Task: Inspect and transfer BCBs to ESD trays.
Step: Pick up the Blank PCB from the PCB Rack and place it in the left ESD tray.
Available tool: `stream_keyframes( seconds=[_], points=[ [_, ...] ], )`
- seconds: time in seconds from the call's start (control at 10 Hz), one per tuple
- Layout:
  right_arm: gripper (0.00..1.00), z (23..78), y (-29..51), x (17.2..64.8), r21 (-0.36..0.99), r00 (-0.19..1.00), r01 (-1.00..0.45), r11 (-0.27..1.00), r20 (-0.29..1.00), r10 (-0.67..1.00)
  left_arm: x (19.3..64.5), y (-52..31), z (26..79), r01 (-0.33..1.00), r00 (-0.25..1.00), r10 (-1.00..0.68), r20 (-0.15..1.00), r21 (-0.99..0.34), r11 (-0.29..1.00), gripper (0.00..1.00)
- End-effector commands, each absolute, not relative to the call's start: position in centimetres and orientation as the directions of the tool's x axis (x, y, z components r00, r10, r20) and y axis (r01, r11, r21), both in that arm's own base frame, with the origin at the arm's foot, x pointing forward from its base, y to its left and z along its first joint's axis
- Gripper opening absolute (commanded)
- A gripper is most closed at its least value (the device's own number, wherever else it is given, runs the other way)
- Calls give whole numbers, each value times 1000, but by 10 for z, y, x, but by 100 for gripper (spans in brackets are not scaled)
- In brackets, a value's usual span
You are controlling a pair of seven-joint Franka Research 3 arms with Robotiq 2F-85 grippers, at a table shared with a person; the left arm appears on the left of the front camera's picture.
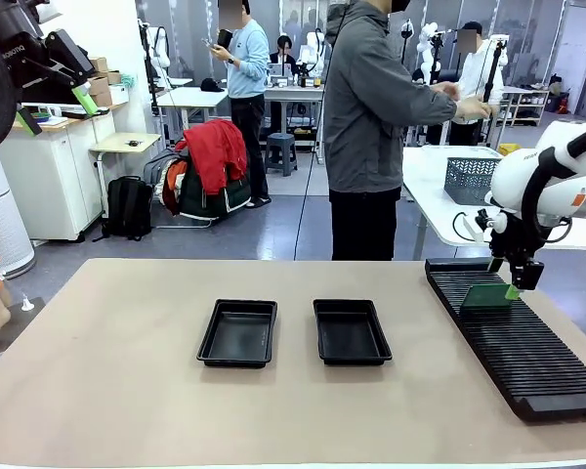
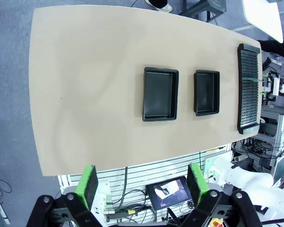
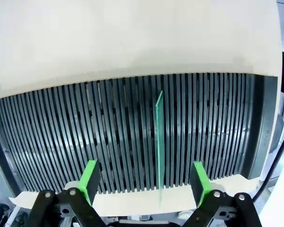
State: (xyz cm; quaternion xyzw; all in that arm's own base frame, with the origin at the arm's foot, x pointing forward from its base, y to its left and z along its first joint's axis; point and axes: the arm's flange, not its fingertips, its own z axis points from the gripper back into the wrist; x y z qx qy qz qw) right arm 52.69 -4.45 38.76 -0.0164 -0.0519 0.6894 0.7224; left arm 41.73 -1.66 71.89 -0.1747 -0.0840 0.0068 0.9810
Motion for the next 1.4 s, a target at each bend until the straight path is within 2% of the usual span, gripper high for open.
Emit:
stream_keyframes(
  seconds=[0.0,1.3],
  points=[
    [100,378,-49,541,-111,14,-994,21,69,998,416,-15,718,17,986,39,162,-331,943,100],
    [100,362,-42,548,-70,36,-997,39,46,998,416,-15,718,17,986,39,162,-331,943,100]
  ],
)
